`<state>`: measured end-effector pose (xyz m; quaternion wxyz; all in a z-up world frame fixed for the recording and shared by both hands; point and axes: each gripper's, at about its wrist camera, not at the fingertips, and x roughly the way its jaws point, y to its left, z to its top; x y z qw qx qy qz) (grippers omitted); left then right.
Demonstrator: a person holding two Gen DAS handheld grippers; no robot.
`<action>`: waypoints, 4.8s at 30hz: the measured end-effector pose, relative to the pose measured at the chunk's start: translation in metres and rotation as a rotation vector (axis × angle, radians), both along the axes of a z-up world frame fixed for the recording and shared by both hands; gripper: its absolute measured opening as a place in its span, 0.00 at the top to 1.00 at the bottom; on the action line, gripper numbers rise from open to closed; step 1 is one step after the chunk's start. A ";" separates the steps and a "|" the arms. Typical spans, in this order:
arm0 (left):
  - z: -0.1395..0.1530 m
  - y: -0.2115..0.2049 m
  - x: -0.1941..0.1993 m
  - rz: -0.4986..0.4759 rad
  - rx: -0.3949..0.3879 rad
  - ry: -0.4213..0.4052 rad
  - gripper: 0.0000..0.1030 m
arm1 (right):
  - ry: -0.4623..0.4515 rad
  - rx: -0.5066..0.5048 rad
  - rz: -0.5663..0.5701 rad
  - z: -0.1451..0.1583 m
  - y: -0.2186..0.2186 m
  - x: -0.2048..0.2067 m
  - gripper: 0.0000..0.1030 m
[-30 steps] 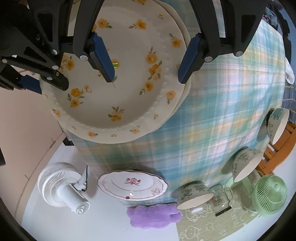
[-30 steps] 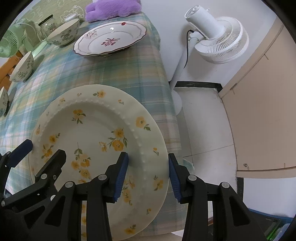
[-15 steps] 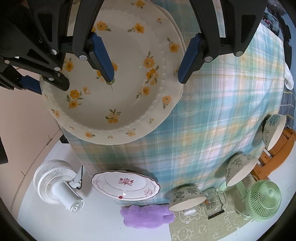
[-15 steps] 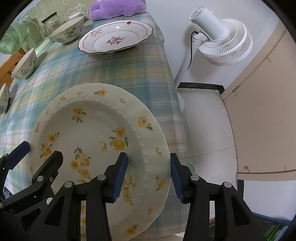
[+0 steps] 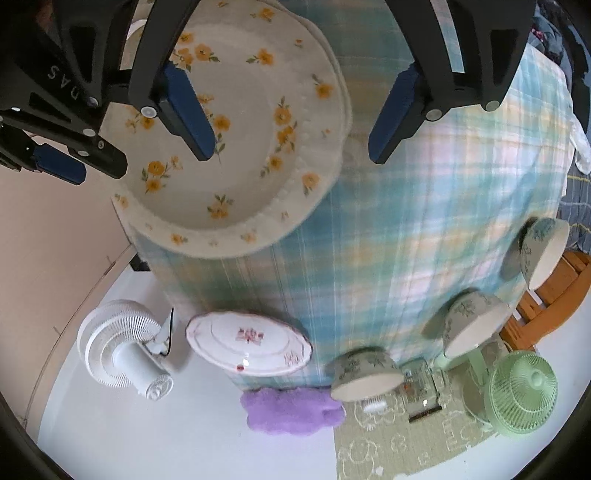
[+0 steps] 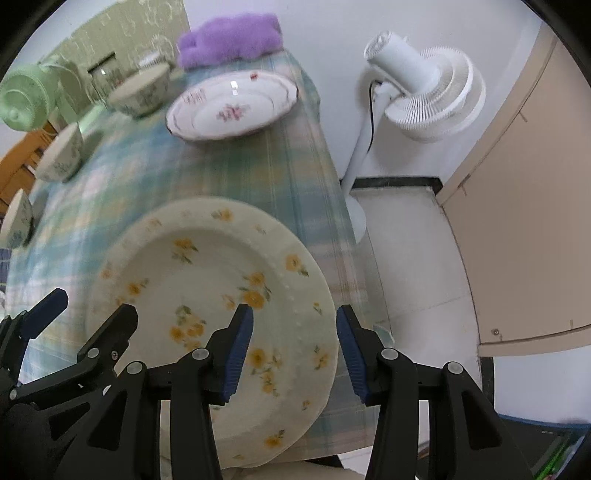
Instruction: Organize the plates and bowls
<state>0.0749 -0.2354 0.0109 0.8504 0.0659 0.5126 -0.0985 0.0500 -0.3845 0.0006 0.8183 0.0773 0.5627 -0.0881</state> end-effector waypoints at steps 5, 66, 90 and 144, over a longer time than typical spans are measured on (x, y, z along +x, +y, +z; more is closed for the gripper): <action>0.027 0.016 0.009 -0.008 -0.024 -0.041 0.12 | -0.049 0.017 -0.022 0.026 0.009 0.003 0.50; -0.059 -0.061 0.267 0.088 -0.018 0.064 0.44 | -0.055 0.052 0.016 -0.053 -0.064 0.277 0.50; -0.060 -0.028 0.198 0.042 0.049 0.109 0.47 | 0.047 0.051 0.066 -0.047 -0.018 0.213 0.52; 0.003 0.015 0.095 0.003 -0.069 0.039 0.47 | -0.042 -0.023 0.037 0.025 0.026 0.108 0.50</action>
